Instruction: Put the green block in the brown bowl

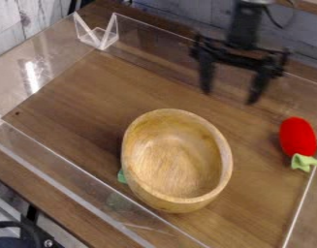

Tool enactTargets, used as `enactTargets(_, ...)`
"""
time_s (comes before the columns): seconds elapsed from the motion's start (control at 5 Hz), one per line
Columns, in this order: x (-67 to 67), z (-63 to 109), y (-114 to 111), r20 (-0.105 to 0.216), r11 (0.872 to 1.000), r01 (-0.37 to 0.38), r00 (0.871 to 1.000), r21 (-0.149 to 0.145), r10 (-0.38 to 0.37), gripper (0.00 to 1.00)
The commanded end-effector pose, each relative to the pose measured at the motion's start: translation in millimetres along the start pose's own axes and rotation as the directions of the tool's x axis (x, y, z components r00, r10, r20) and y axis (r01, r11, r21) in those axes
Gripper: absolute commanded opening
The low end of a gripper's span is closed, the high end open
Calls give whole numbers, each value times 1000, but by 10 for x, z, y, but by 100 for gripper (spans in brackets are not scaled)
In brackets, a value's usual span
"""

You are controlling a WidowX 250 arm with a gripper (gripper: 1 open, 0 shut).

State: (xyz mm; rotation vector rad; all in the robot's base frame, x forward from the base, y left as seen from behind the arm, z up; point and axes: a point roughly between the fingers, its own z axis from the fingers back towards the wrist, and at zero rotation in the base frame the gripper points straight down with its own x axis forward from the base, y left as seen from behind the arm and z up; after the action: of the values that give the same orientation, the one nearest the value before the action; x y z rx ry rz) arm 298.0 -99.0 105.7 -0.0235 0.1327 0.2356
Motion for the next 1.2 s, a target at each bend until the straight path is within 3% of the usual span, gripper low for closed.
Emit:
enactTargets(0.0, 48, 190, -511, 63, 993, -104, 992, -63, 108, 100)
enactTargets(0.2, 118, 166, -615, 63, 978, -185, 979, -94, 192, 100)
enactTargets(0.6, 96, -9, -553, 47, 982, -173, 983, -77, 177, 100)
enactTargets(1.0, 247, -268, -559, 47, 982, -169, 984, -80, 173, 100)
